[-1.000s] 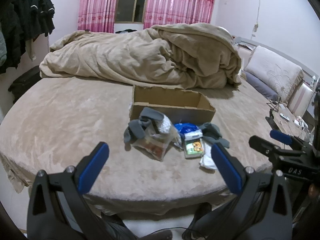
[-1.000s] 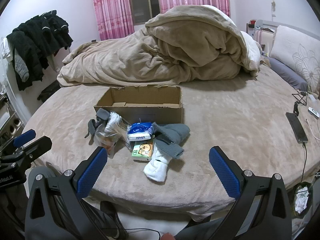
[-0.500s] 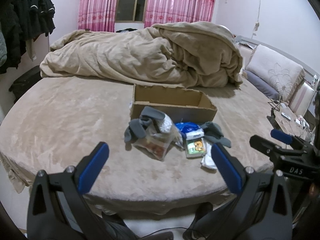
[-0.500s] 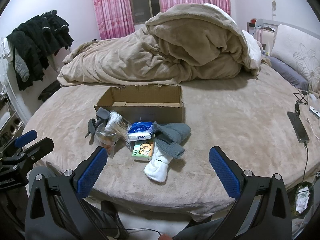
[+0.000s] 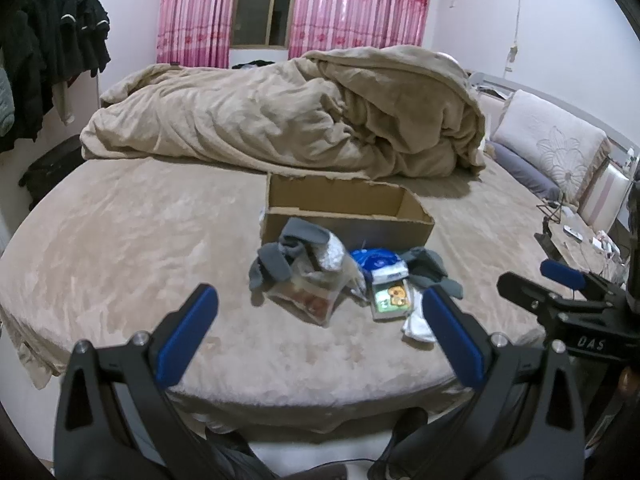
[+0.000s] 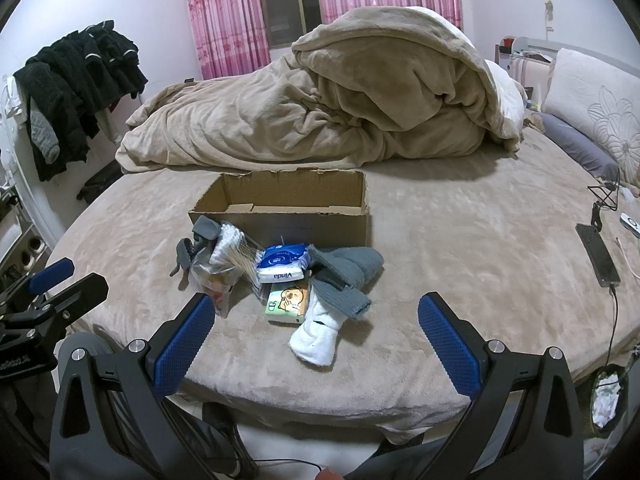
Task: Organize objects
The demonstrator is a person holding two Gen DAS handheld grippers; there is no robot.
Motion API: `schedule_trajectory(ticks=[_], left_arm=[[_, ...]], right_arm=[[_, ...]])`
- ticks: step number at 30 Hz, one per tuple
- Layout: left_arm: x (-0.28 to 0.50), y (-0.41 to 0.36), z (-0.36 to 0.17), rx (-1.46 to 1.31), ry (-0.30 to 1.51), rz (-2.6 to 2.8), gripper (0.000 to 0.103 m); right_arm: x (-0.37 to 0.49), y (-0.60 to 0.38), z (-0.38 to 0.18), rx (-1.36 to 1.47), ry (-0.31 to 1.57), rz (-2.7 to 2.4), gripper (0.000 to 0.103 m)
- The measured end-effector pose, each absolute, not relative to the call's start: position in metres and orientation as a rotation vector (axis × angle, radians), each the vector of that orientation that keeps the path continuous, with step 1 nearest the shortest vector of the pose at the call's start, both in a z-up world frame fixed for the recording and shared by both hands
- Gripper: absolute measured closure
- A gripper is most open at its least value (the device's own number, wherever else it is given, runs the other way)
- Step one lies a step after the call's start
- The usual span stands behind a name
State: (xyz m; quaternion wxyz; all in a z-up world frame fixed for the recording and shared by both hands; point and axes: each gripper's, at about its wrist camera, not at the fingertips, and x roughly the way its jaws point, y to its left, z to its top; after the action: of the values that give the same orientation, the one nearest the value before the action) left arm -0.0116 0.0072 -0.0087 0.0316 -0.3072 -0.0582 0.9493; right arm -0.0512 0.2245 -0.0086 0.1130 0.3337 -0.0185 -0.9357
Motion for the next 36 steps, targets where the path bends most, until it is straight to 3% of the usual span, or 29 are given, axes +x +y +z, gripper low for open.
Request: schedule_trajectory(ticks=[36], left_arm=[[-0.026, 0.007, -0.014, -0.961, -0.174, 2.918, 0.001]], right_arm=[[-0.061, 0.225, -0.009, 0.976, -0.041, -2.75, 0.0]])
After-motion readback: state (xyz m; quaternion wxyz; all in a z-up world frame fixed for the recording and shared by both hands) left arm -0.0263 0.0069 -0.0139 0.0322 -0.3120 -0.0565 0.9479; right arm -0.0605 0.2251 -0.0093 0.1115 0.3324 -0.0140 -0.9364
